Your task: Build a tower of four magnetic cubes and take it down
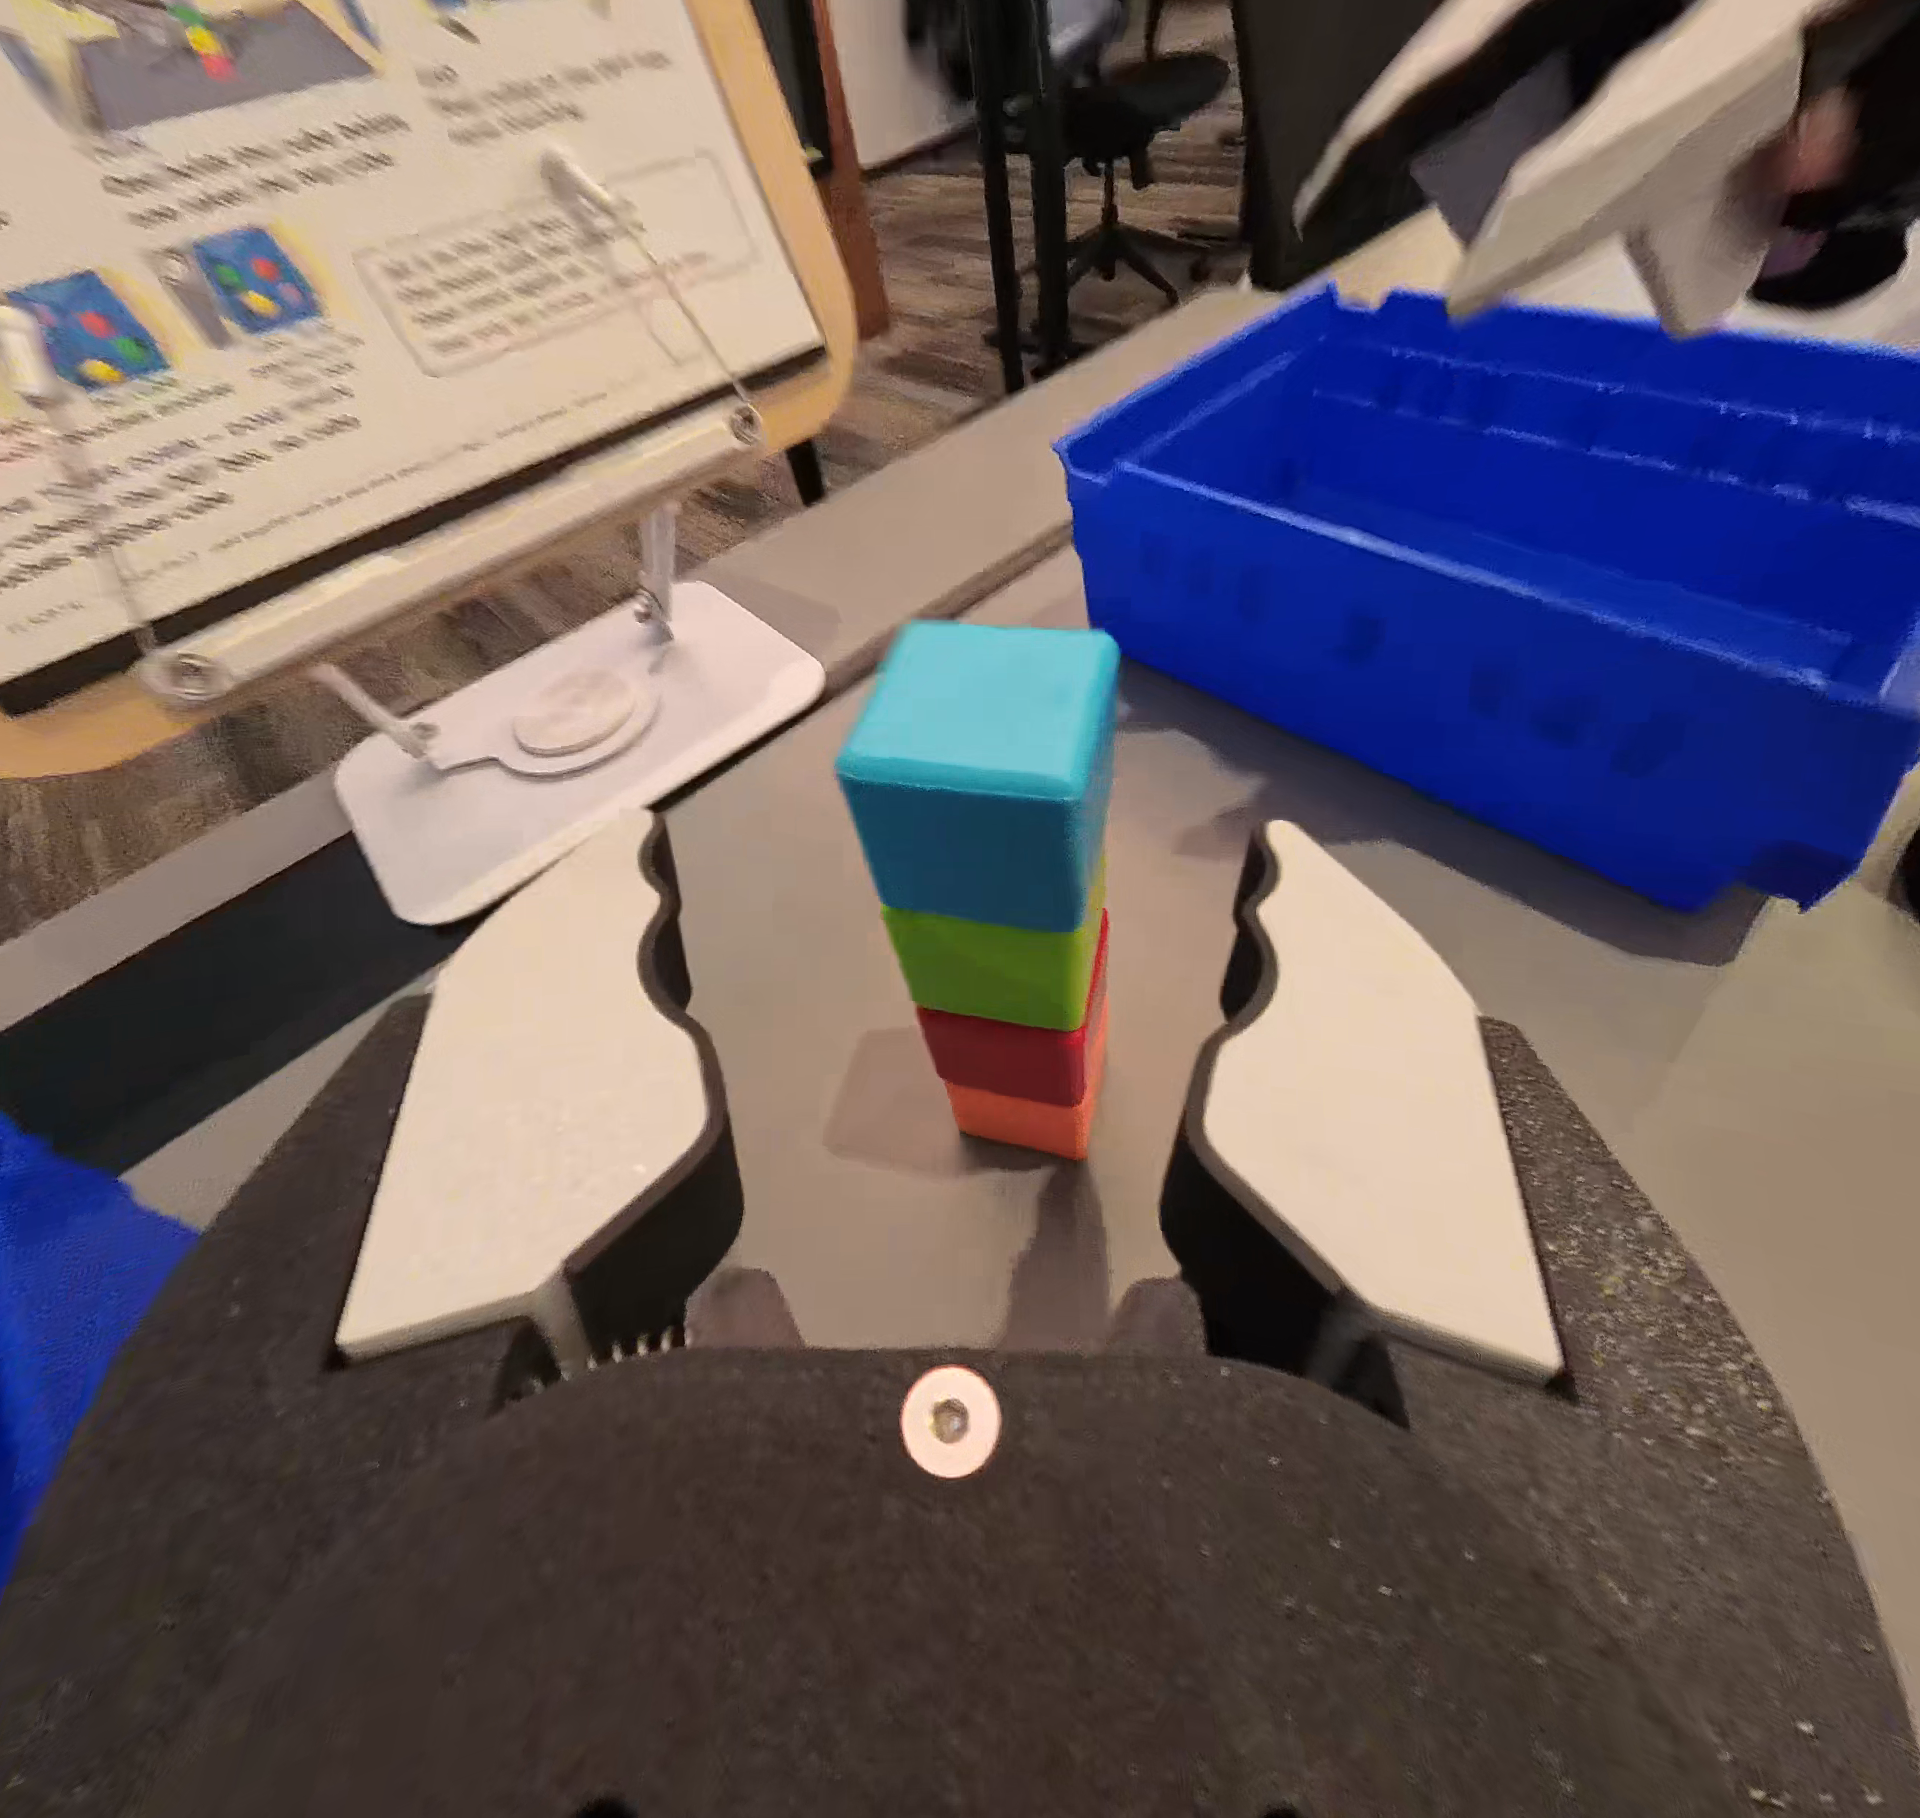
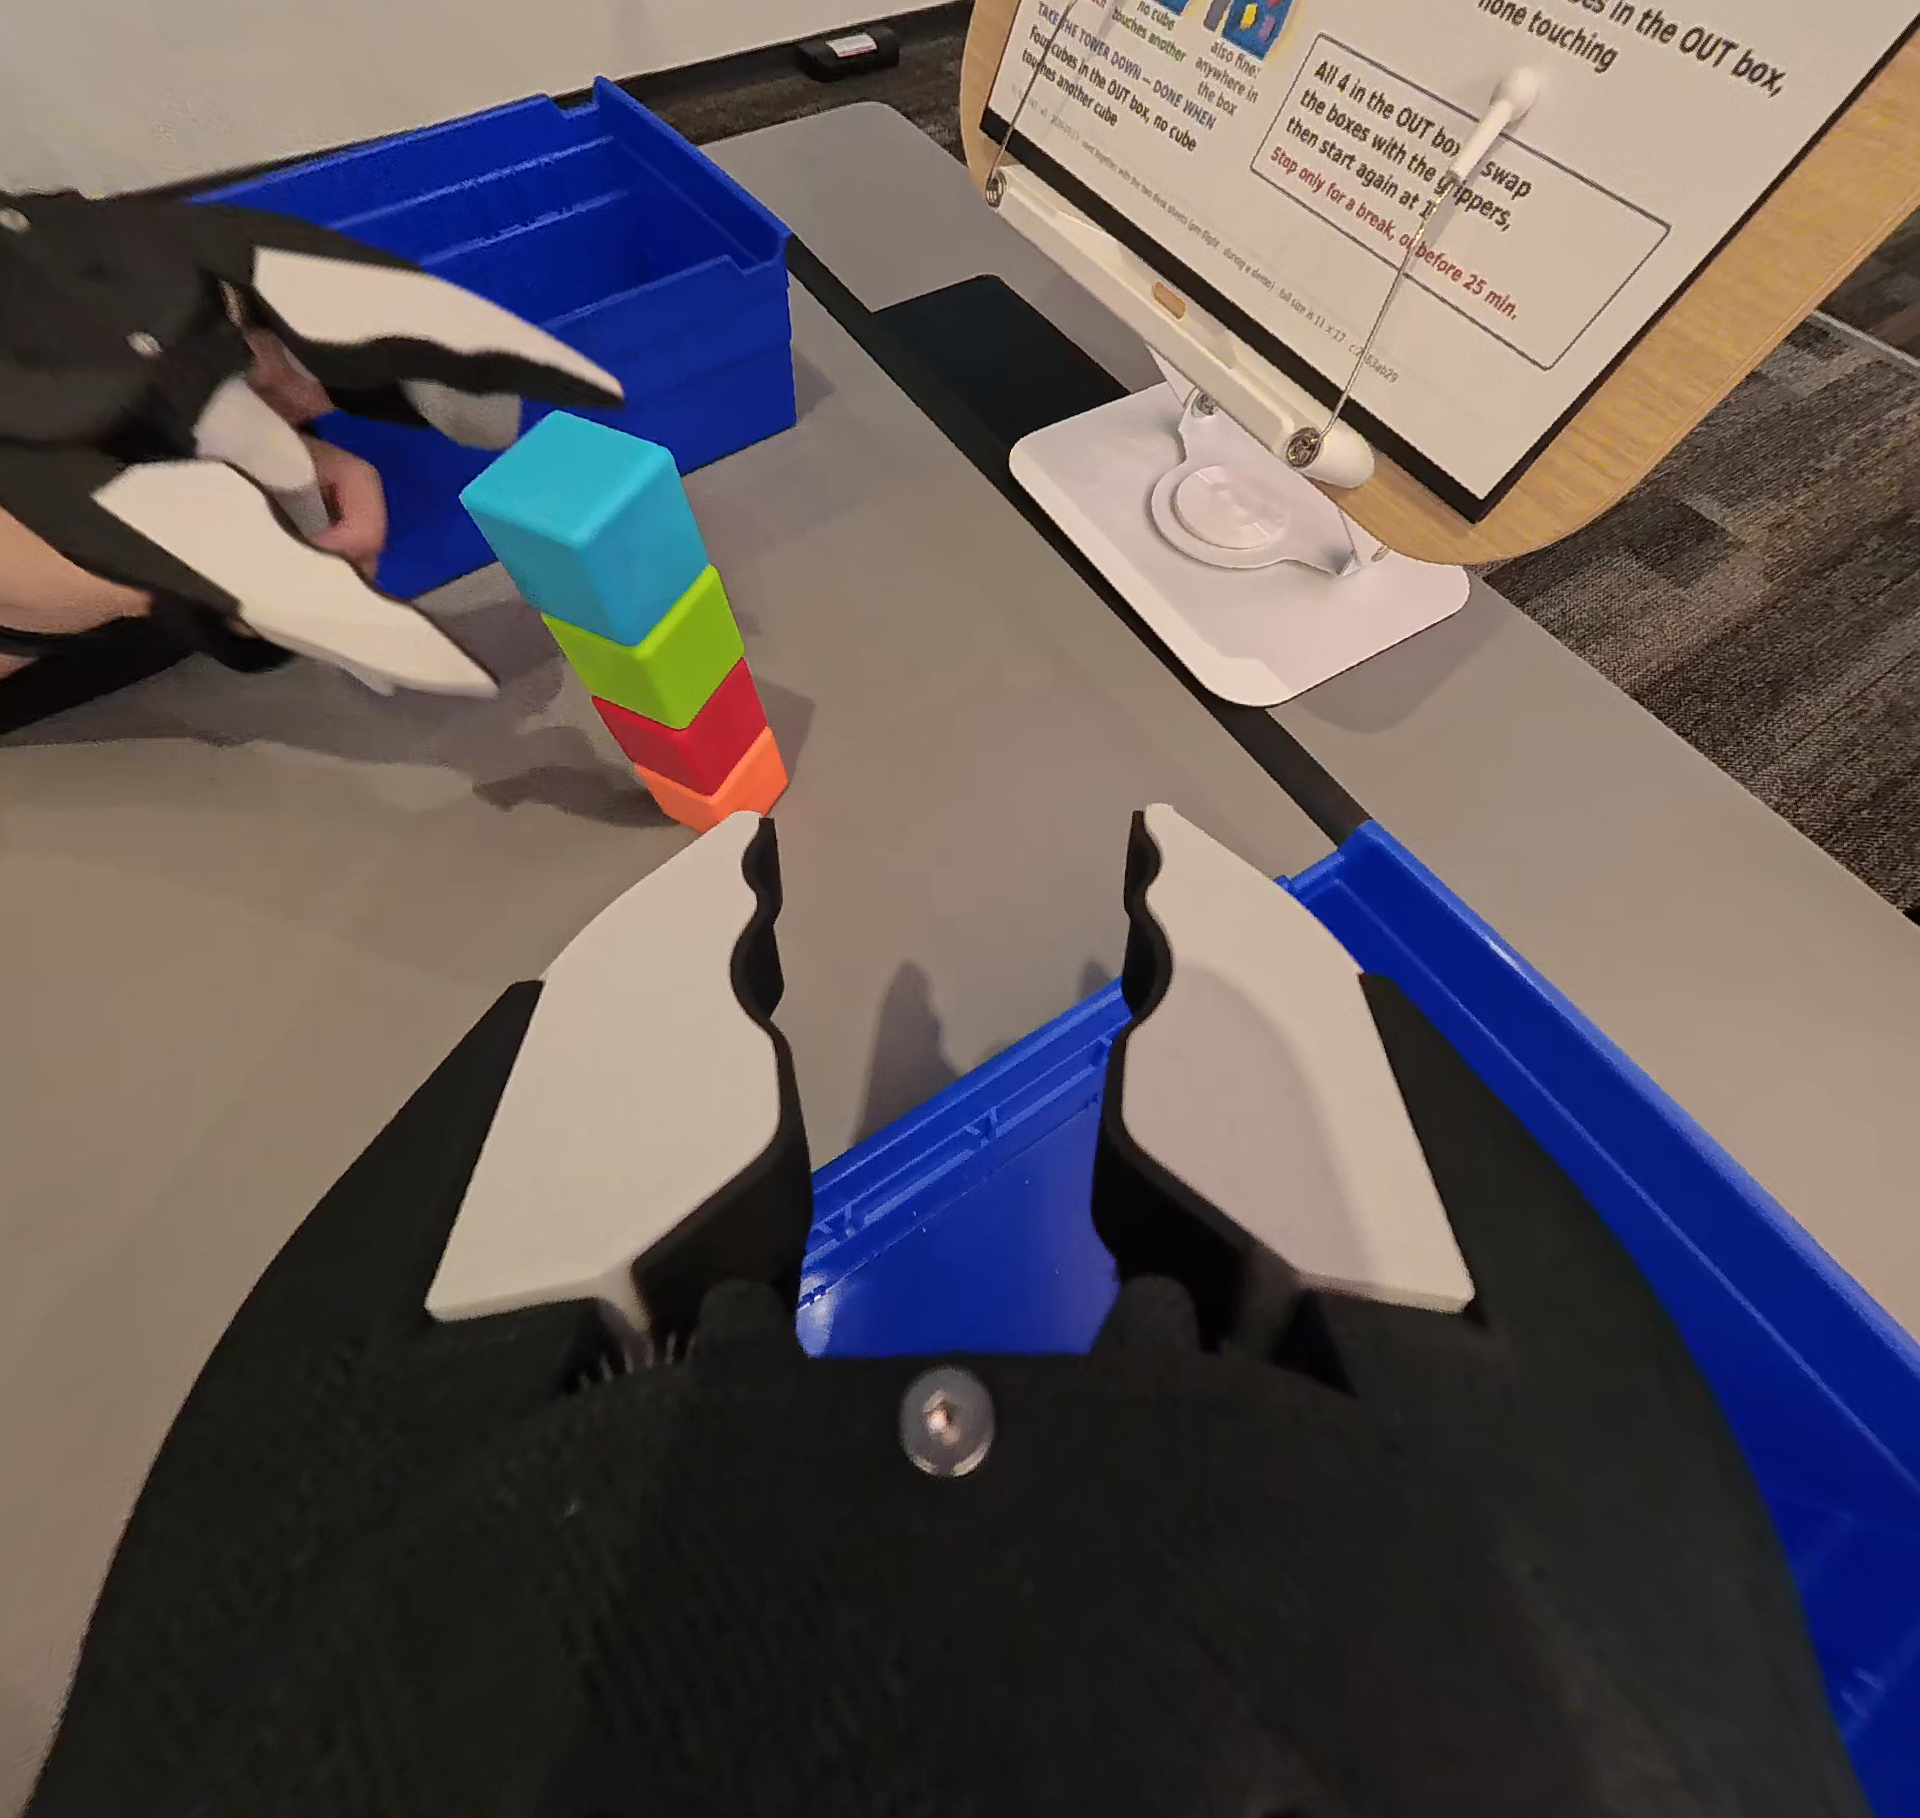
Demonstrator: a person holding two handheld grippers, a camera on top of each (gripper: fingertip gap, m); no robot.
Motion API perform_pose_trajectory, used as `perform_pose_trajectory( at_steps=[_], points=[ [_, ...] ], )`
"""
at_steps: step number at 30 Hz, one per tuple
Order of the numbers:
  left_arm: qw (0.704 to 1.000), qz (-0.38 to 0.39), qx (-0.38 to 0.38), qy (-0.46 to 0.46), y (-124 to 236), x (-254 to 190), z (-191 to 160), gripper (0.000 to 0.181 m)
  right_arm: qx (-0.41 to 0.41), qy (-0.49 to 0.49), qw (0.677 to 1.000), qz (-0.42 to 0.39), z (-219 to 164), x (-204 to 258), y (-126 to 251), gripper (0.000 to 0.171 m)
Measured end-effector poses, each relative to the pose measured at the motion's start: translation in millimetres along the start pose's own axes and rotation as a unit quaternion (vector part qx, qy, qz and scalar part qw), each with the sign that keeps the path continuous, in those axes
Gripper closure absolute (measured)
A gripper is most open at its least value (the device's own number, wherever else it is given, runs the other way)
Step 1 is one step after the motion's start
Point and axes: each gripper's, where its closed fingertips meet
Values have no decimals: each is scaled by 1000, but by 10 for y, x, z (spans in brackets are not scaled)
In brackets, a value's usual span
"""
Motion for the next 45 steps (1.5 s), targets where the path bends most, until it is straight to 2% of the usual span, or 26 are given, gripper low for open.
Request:
perform_pose_trajectory(
  at_steps=[2, 5, 10, 15, 19, 23, 26, 32, 37, 41, 45],
  points=[
    [1000, -1, 18, -12, -90, -47, -138, 81, 0, 1, 1000, 1, 5, 5, 0, 106],
    [1000, -14, -8, -2, -143, -85, -172, 89, 0, 3, 1000, 4, 15, 27, -20, 106],
    [999, -23, -27, 33, -215, -31, -267, 88, 7, 16, 1000, 13, 39, 109, -118, 106],
    [994, -74, -34, 70, -314, -138, -397, 97, -17, 33, 999, 27, 223, 296, -253, 106],
    [992, -99, -36, 76, -381, -149, -476, 112, -32, 66, 996, 60, 365, 579, -403, 106],
    [985, -129, -78, 87, -357, -160, -370, 122, -27, 84, 991, 101, 349, 796, -567, 106],
    [982, -146, -82, 83, -354, -172, -352, 131, -21, 77, 990, 118, 306, 855, -671, 106],
    [964, -242, -89, 64, -261, -466, -357, 132, -37, 118, 978, 166, 292, 1076, -743, 106],
    [943, -315, -94, 59, -173, -682, -361, 132, -63, 106, 965, 230, 297, 1228, -696, 104],
    [943, -316, -91, 52, -166, -727, -363, 132, -30, 132, 961, 241, 169, 1298, -737, 105],
    [943, -316, -91, 52, -167, -729, -364, 132, -1, 166, 961, 221, 85, 1307, -817, 120]
  ],
)
Point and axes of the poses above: each gripper's, where its closed fingertips meet, y back along the fingers, z out of its top, x = y × z across the jaws, and after that the axes turned 4 degrees about y, right-handed
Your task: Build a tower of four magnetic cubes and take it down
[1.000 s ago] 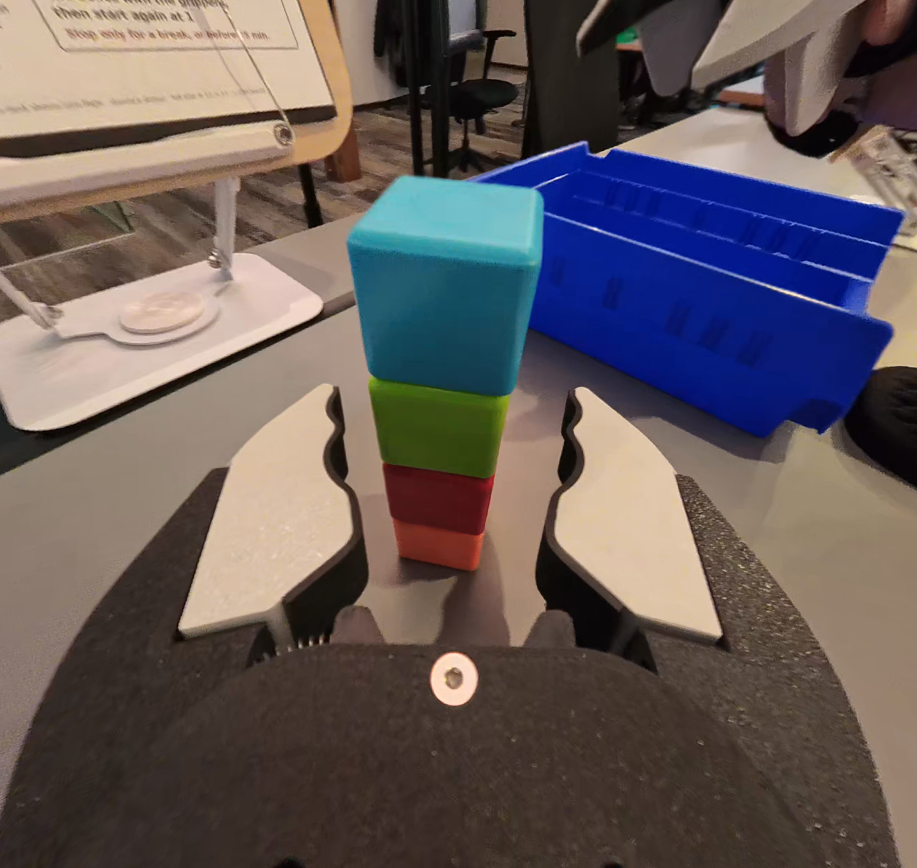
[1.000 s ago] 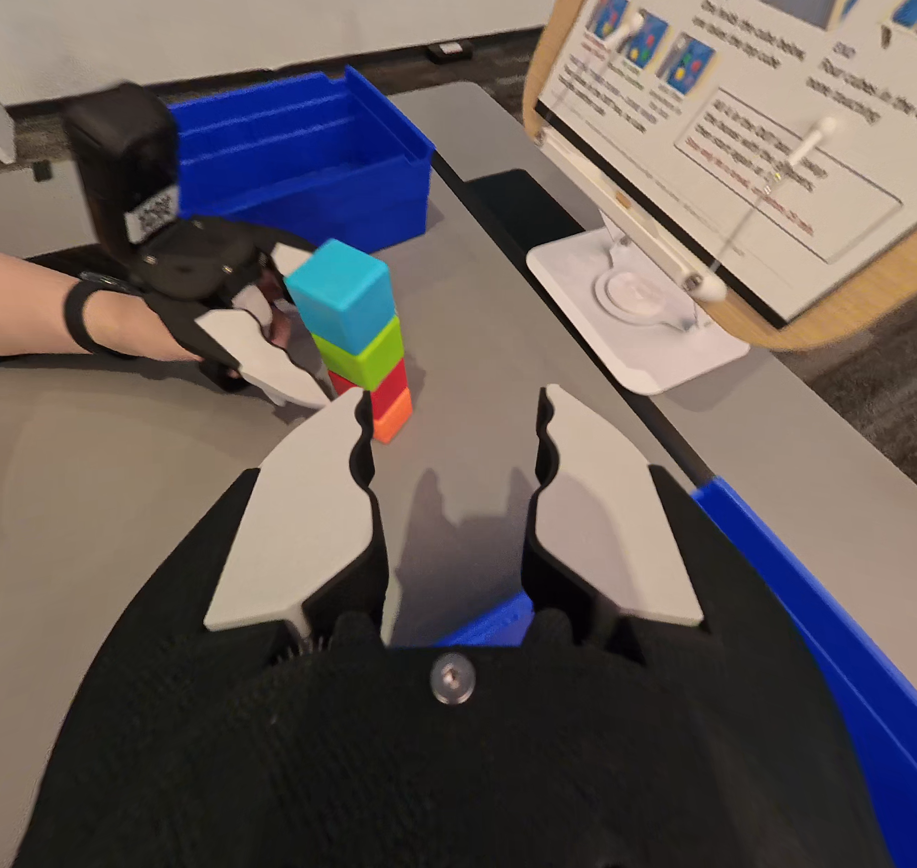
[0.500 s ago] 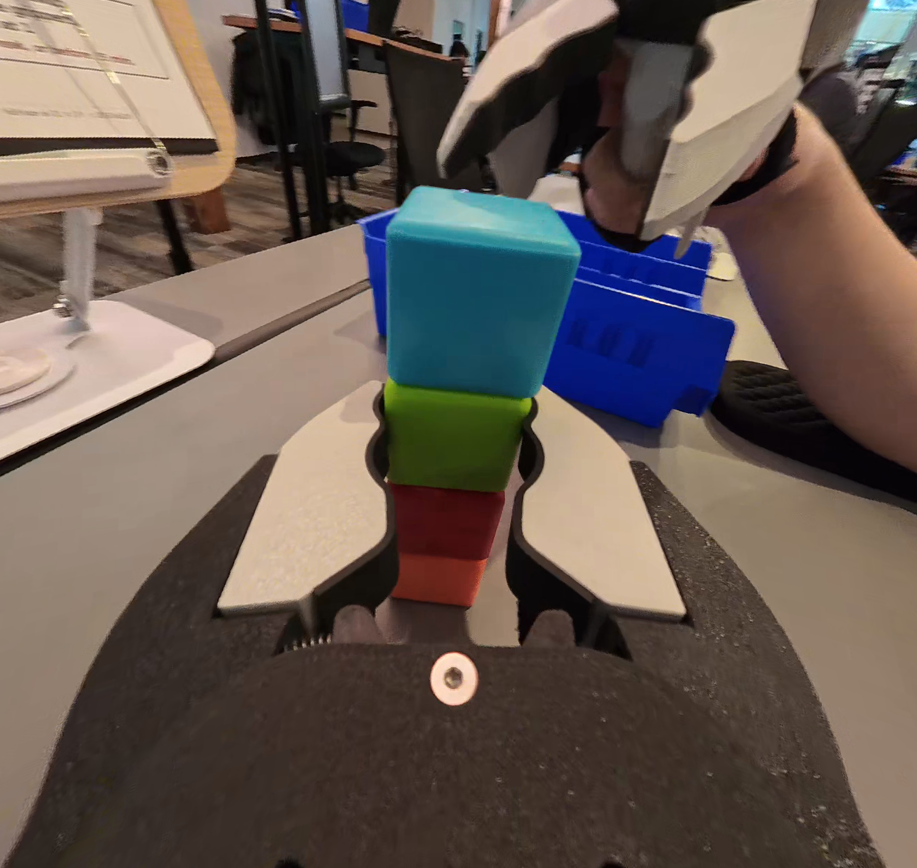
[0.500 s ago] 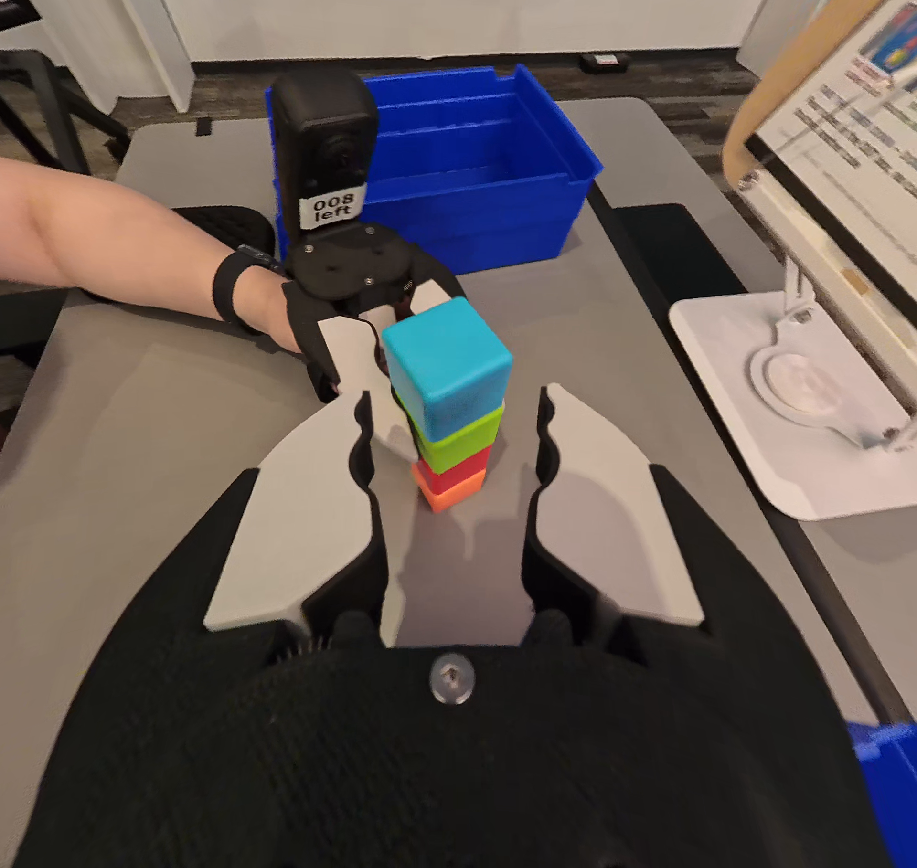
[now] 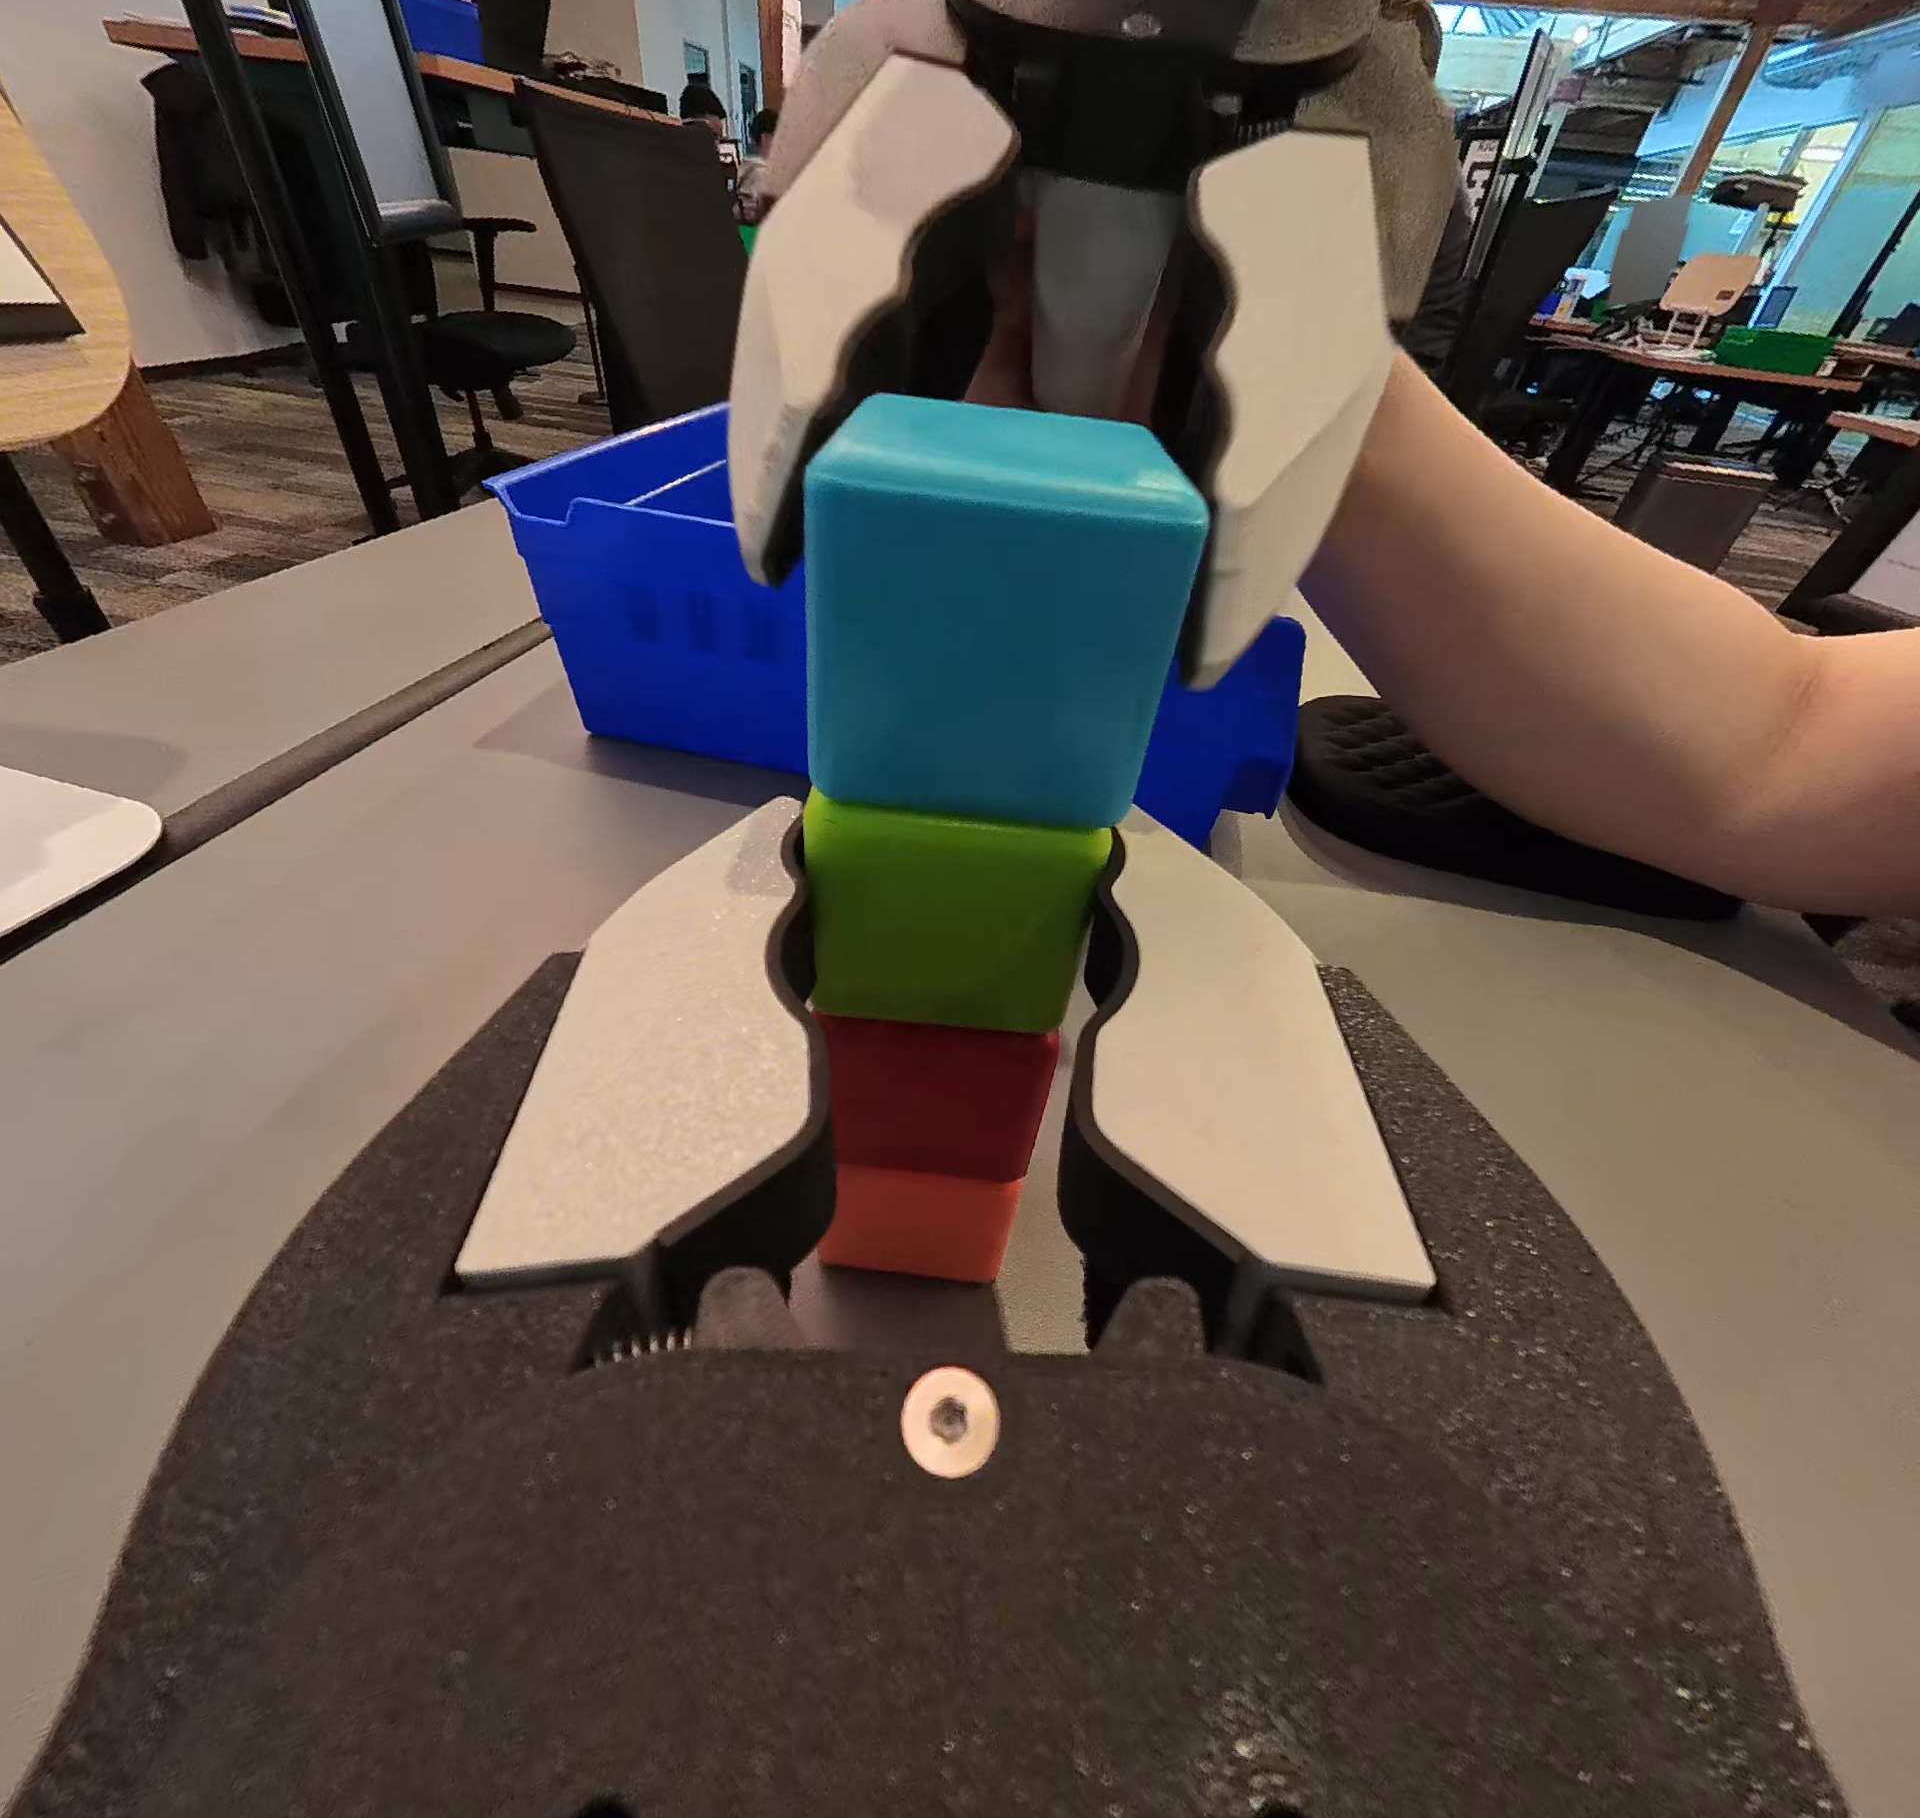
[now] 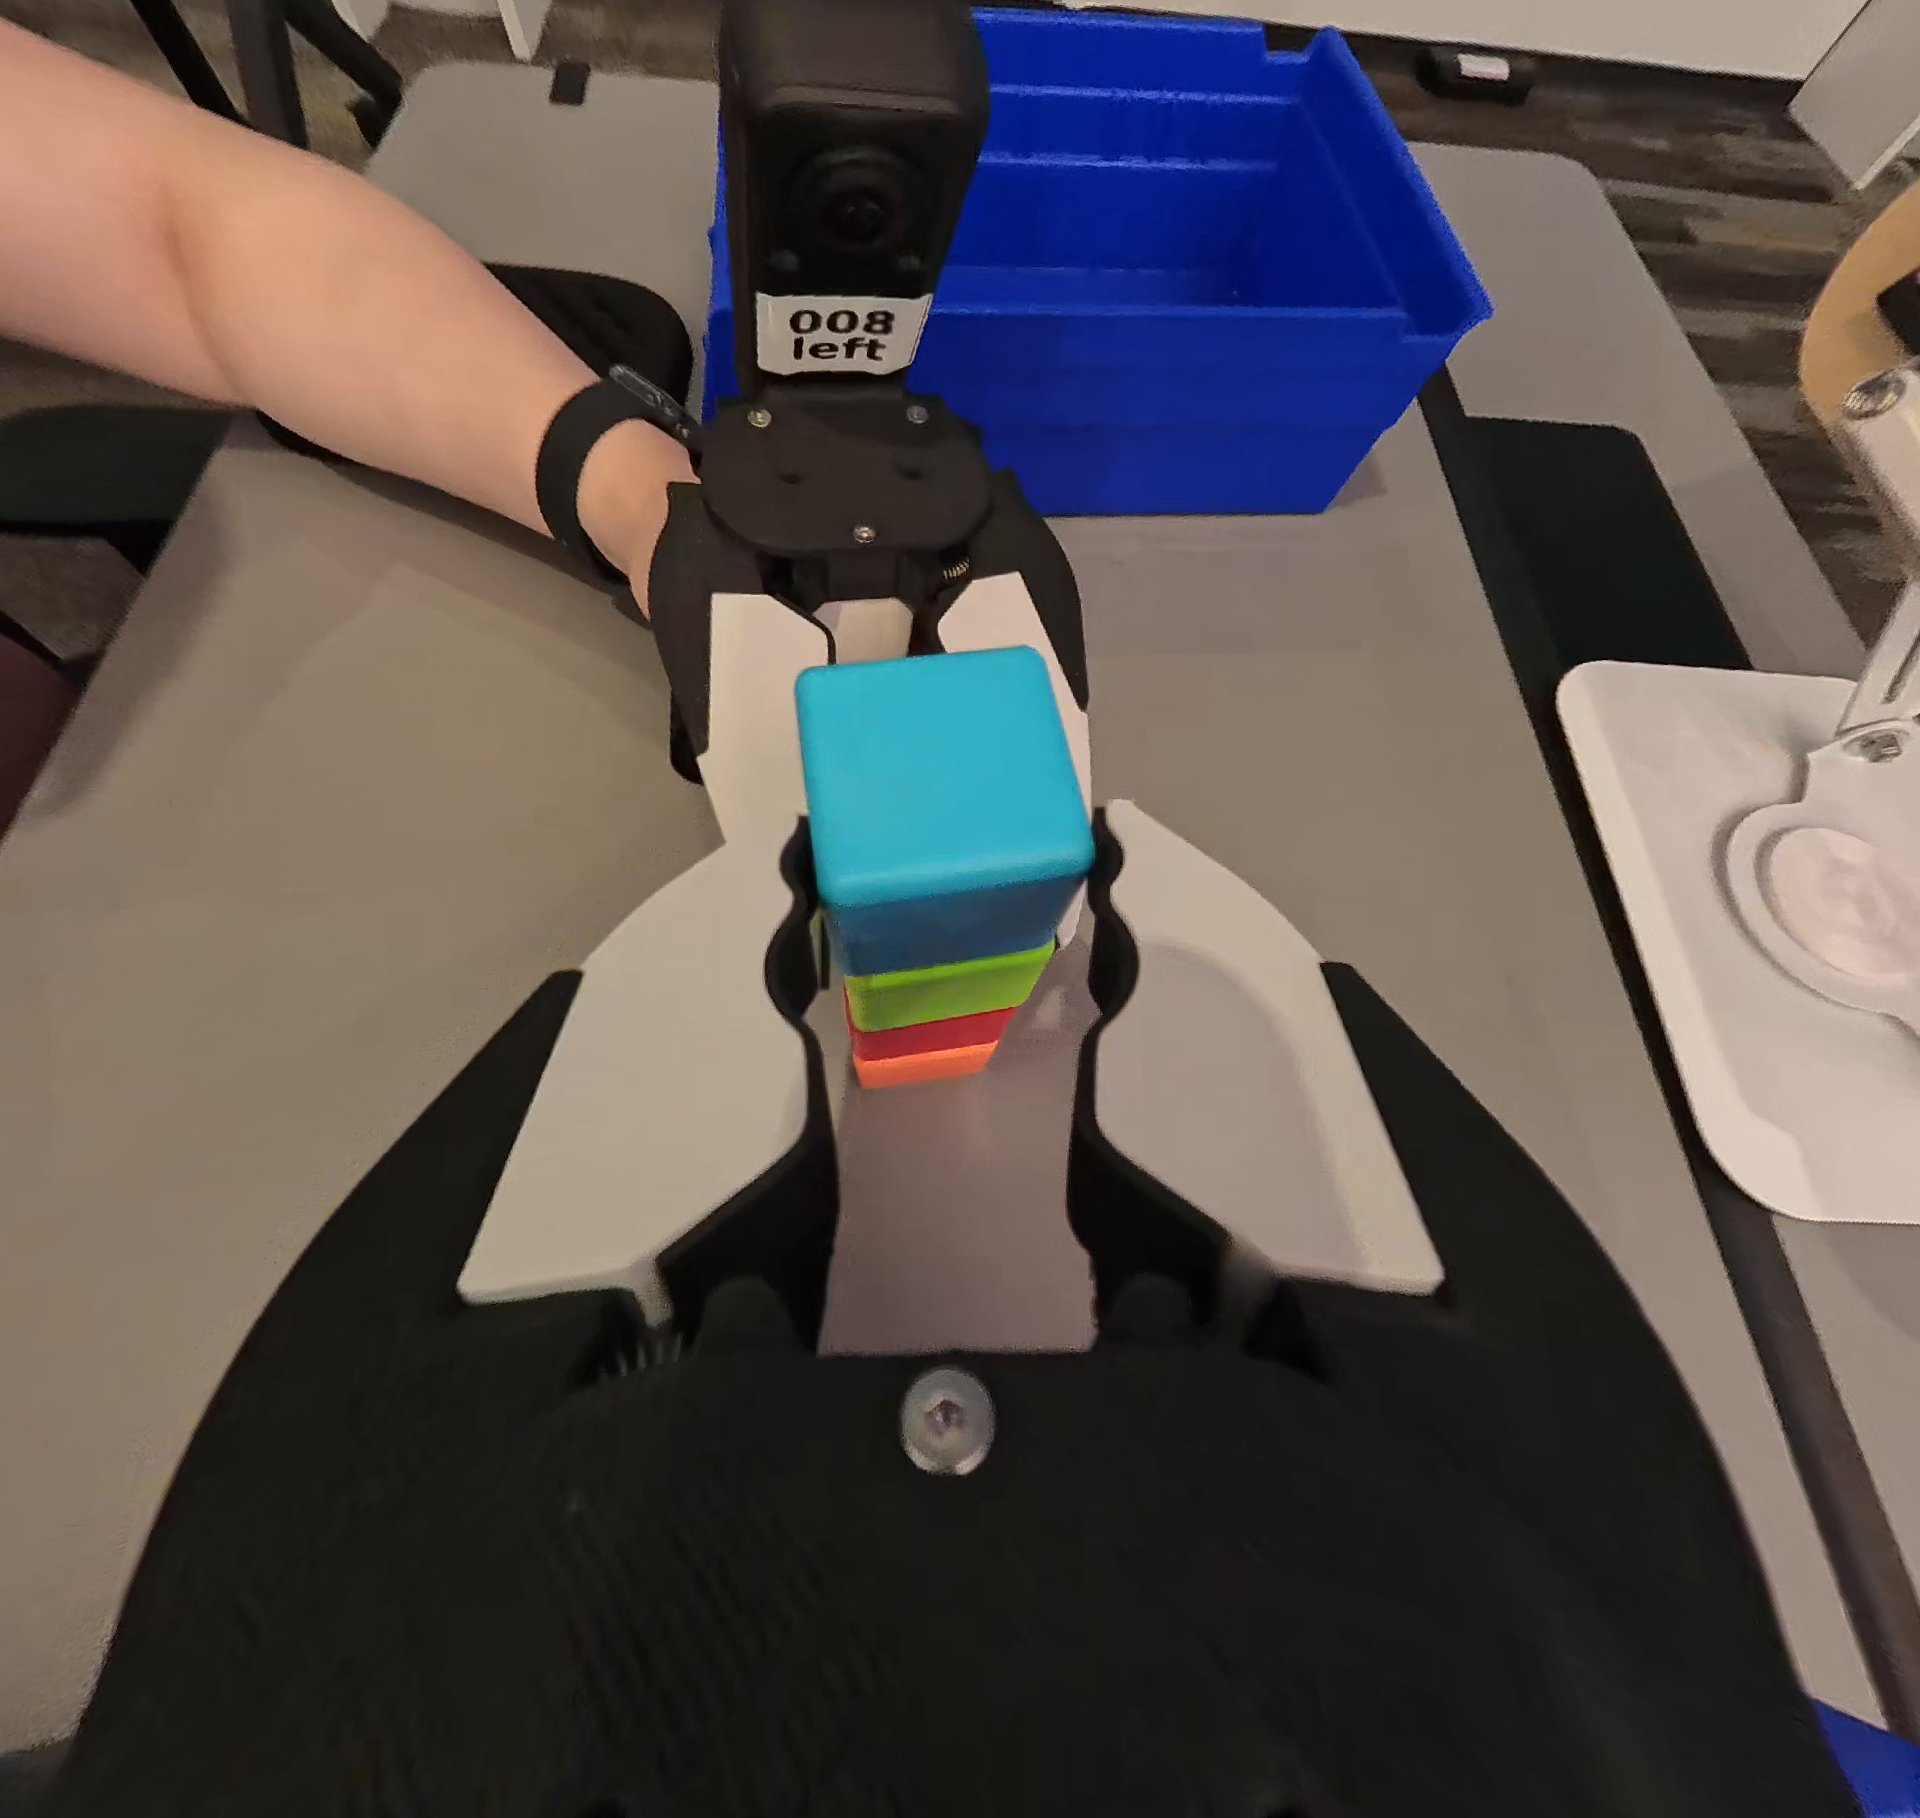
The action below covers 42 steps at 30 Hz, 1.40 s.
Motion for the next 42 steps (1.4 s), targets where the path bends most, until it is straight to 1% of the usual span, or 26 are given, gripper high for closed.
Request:
perform_pose_trajectory(
  at_steps=[5, 11, 13, 15, 16, 17, 18, 19, 20, 21, 22, 23, 24, 26, 28, 33, 37, 40, 42],
  points=[
    [1000, 2, 3, -10, 1, -8, -4, 132, 4, 6, 1000, 2, 6, 7, -3, 121],
    [1000, -3, 7, 3, -14, -7, -2, 133, -17, -37, 999, 21, 19, -16, 16, 121],
    [1000, -1, 13, -15, -20, -19, -14, 133, -52, -64, 996, 44, 102, 1, 60, 121],
    [999, 6, 19, -26, -26, -20, -21, 133, -116, -95, 986, 69, 287, 3, 239, 121],
    [1000, 5, 19, -23, -24, -20, -21, 133, -128, -102, 985, 53, 327, -60, 369, 121],
    [1000, 3, 18, -21, -23, -20, -21, 133, -129, -101, 986, 6, 321, -185, 534, 121],
    [1000, 3, 18, -20, -22, -17, -20, 133, -122, -103, 985, -65, 270, -362, 746, 121],
    [1000, 5, 20, -20, -24, -15, -21, 133, -103, -117, 976, -154, 146, -584, 1008, 121],
    [999, 7, 21, -22, -28, -15, -22, 133, -68, -143, 954, -254, -74, -822, 1320, 121],
    [999, 9, 21, -25, -32, -16, -22, 133, -24, -175, 921, -347, -379, -1020, 1648, 121],
    [999, 10, 21, -26, -35, -16, -22, 133, 22, -213, 882, -420, -731, -1154, 1943, 122],
    [999, 11, 20, -25, -37, -15, -22, 133, 62, -257, 845, -466, -1088, -1225, 2160, 121],
    [999, 13, 18, -26, -40, -12, -20, 133, 91, -299, 816, -486, -1407, -1256, 2276, 121],
    [999, 15, 17, -26, -46, -8, -20, 133, 128, -360, 781, -494, -1898, -1284, 2301, 121],
    [999, 18, 18, -27, -47, -7, -21, 133, 160, -395, 751, -503, -2231, -1306, 2272, 121],
    [999, 18, 19, -31, -44, -8, -23, 133, 195, -426, 703, -535, -2613, -1360, 2181, 121],
    [999, 15, 18, -33, -44, -10, -24, 133, 236, -429, 682, -543, -2864, -1347, 2112, 120],
    [999, 17, 21, -35, -40, -8, -25, 133, 255, -430, 681, -535, -2880, -1305, 2095, 119],
    [999, 17, 24, -35, -31, -7, -32, 133, 282, -439, 679, -516, -2925, -1225, 2072, 117]
  ],
)
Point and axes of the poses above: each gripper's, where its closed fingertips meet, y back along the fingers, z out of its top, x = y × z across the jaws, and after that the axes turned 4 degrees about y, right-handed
